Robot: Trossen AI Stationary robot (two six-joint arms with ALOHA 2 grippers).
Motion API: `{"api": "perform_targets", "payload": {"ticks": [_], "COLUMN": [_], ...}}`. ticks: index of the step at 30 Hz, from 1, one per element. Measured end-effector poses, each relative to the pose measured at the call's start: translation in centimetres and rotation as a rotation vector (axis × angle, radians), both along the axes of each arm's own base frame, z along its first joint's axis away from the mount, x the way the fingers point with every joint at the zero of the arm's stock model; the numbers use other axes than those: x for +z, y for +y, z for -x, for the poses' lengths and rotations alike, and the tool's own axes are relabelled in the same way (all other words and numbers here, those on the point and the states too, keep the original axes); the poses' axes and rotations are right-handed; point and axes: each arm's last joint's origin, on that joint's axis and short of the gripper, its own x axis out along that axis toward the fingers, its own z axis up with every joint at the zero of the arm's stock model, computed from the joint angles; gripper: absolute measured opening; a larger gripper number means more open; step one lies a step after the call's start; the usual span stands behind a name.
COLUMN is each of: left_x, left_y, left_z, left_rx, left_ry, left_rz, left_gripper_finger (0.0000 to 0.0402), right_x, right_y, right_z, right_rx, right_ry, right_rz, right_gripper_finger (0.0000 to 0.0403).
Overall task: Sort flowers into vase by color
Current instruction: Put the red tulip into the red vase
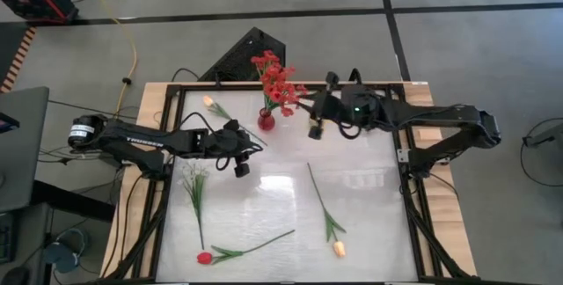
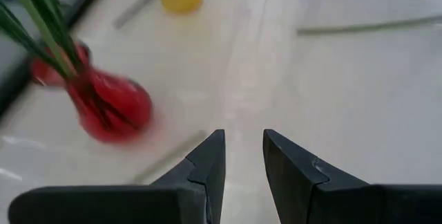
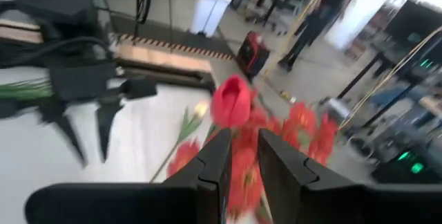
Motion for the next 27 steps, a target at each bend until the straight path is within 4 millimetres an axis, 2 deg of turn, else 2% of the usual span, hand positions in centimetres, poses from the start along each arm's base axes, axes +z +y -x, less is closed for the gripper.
{"api": "perform_targets", "payload": {"ticks": [5,8,12,15,20,23,27], "left_x": [-0.8,-1.0,-1.0,-0.6,0.9,1.8,2.1], "left_y": [-1.9,-4.0,-7.2,-9.7,-13.6,-15.3,-17.4], "left_z": [0.6,0.9,1.4,1.7,2.0,2.3,1.5], "left_rx": [-0.085,-0.186,-0.296,-0.363,-0.433,-0.404,-0.403], "left_ry": [0.082,0.124,0.153,0.121,-0.064,-0.135,-0.123], "left_rz": [0.235,0.376,0.468,0.510,0.542,0.528,0.520], "left_gripper_finger": [0.0089,0.0089,0.0089,0.0089,0.0089,0.0089,0.0089], "right_x": [0.3,-0.1,-0.9,-1.6,-3.0,-4.1,-5.8], "right_y": [2.5,4.3,6.9,8.8,11.4,12.5,13.3], "right_z": [3.5,4.9,5.8,5.8,4.9,3.9,2.6], "right_rx": [0.075,0.151,0.244,0.309,0.395,0.426,0.425], "right_ry": [0.111,0.186,0.291,0.358,0.432,0.483,0.551], "right_rz": [-0.141,-0.236,-0.274,-0.269,-0.238,-0.204,-0.191], "right_gripper_finger": [0.0097,0.0097,0.0097,0.0097,0.0097,0.0097,0.0097]}}
